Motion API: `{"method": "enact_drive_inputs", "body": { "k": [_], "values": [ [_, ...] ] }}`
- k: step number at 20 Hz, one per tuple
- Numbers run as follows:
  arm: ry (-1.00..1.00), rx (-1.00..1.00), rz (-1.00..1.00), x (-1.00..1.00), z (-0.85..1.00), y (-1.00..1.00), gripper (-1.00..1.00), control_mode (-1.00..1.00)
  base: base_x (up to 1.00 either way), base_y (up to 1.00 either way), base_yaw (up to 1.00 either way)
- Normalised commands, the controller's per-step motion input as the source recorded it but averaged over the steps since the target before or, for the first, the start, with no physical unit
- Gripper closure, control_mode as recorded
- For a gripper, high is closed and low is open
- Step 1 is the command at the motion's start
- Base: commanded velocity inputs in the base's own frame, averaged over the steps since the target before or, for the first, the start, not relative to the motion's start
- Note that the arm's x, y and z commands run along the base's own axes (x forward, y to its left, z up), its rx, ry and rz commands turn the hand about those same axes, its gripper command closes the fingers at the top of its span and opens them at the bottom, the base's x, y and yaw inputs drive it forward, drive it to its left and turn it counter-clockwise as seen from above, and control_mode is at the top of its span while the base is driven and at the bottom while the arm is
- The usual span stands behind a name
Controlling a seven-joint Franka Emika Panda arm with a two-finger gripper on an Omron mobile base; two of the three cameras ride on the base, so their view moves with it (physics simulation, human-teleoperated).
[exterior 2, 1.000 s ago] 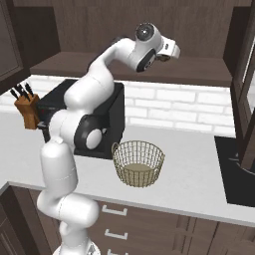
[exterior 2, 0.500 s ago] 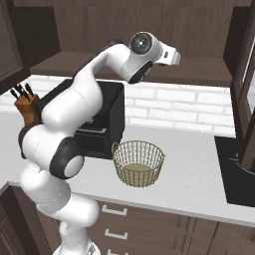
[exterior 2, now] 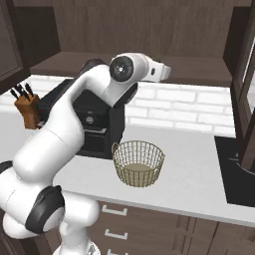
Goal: Open the cabinet, pick up the bread from the cabinet and place it in the basket. Then move the basket to the dining counter.
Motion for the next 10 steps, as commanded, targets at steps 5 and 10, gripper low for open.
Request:
{"method": "enact_drive_inputs", "body": {
  "k": [5,10],
  "values": [
    [0.00,0.04,0.00,-1.00,0.14,0.16,1.00,-1.00,0.00,0.00,0.00],
    [0.00,0.11,0.00,-1.00,0.19,0.00,1.00,-1.00,0.00,0.00,0.00]
  ]
}}
